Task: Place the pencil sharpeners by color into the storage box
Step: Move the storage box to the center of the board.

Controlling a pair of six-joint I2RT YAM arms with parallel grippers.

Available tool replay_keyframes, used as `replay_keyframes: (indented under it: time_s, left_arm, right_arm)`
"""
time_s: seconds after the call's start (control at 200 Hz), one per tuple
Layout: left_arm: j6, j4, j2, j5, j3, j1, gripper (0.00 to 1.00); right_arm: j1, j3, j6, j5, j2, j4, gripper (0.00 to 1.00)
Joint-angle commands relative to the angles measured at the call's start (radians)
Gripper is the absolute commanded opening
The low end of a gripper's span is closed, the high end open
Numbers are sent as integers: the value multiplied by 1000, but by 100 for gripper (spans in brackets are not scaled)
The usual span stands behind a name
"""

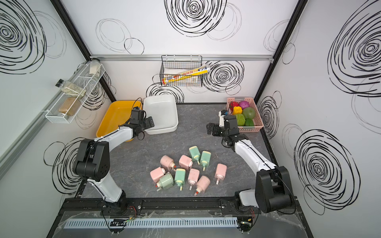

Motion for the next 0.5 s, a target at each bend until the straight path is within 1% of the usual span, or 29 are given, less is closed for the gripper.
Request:
replay_keyframes:
  time_s: [0.0, 0.065, 0.18, 0.265, 0.405, 0.46, 0.495]
  left_arm:
    - [17, -4, 35, 49, 50, 4, 94]
    - [20, -7, 53, 69, 68, 1, 89]
    - [32, -19, 83, 86, 96, -16, 76]
    - [36, -35, 107, 76, 120, -27, 69]
    - [31, -65, 142, 74, 154, -43, 65]
    - [27, -69, 146, 55, 157, -54, 65]
    - [21, -75, 145, 36, 155, -60, 68]
  right_arm:
    - [7, -17, 4, 23, -46, -60, 100]
    - [8, -20, -2, 36, -58, -82, 100]
    - [10, -43, -2, 32, -87, -94, 100]
    - [12, -56, 0, 32, -107, -103, 100]
    - [11, -65, -3, 33, -132, -116, 100]
    - [12, -67, -3, 31, -139, -119, 100]
    - [12, -68, -3, 28, -141, -120, 100]
